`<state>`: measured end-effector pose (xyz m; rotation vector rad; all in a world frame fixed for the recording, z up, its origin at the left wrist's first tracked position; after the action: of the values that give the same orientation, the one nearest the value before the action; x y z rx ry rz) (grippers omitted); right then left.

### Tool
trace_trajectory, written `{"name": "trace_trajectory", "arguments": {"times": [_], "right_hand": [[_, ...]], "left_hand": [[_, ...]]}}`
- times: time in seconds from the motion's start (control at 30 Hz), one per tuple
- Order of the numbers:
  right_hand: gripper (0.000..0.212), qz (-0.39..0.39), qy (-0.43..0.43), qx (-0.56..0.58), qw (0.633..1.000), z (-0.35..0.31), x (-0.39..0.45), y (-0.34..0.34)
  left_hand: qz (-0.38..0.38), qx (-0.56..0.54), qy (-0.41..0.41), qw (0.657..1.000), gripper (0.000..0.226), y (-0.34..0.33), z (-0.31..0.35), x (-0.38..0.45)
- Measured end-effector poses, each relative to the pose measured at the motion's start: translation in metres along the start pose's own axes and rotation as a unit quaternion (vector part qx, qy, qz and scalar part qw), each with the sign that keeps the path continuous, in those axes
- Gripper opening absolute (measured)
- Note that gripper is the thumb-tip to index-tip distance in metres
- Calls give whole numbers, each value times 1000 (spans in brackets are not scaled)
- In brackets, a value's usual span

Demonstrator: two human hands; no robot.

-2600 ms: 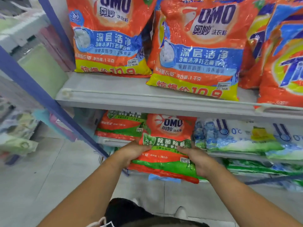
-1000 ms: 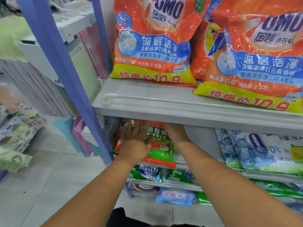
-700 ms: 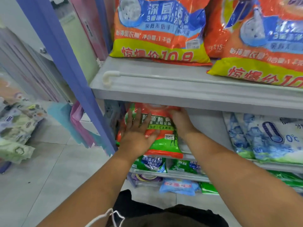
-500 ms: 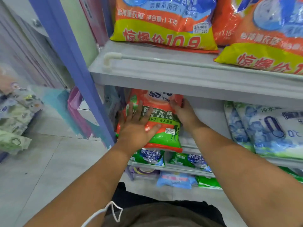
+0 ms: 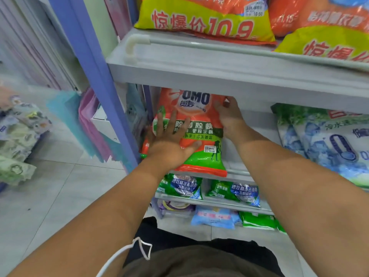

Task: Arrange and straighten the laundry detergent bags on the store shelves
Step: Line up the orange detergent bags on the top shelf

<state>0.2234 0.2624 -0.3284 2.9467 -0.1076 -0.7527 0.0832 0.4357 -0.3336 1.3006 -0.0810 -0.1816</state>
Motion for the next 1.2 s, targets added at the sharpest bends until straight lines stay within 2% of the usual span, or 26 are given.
{"name": "trace_trajectory", "arguments": {"times": [0.17, 0.3, 0.37, 0.47, 0.57, 0.67, 0.77, 0.87, 0.93, 1.07, 1.2], "right_hand": [[56, -46, 38, -121, 991, 13, -30, -5], [59, -38, 69, -190, 979, 42, -84, -5], [65, -22, 49, -271, 961, 50, -99, 6], [71, -1, 12, -419, 908, 42, -101, 22], [64, -26, 21, -447, 894, 29, -121, 34], [61, -31, 34, -460, 887, 7, -155, 50], [59, -27, 30, -524, 851, -11, -176, 70], [52, -35, 54, -557, 828, -29, -196, 97], [58, -49, 68, -564, 821, -34, -210, 122], [75, -84, 96, -555, 822, -32, -224, 177], [71, -106, 126, -543, 823, -74, -276, 225]], "left_hand": [[27, 14, -9, 999, 87, -2, 1, -1], [47, 4, 21, 999, 77, -2, 6, -19], [26, 4, 39, 999, 71, 2, 13, -30], [-59, -22, 51, 997, 69, 16, 17, -31], [-130, -33, 47, 990, 69, 44, 28, -26], [-156, -42, 40, 986, 64, 73, 57, -27], [-177, -29, 36, 983, 64, 92, 89, -27], [-173, 9, 24, 985, 68, 111, 121, -33], [-158, 26, 8, 987, 67, 124, 148, -46], [-99, -2, -18, 995, 67, 147, 202, -71], [-12, -37, -44, 998, 66, 181, 251, -83]]}}
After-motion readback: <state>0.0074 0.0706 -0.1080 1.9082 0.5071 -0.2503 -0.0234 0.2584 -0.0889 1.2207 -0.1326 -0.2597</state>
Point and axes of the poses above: each hand's wrist, its own x-axis towards the middle knuckle, its own y-axis out of the back of the hand, z = x × y, the point moved 3 cm from there along x, towards the middle knuckle, and after that the axes turned 14 degrees about -y, right-handed, at the moved point
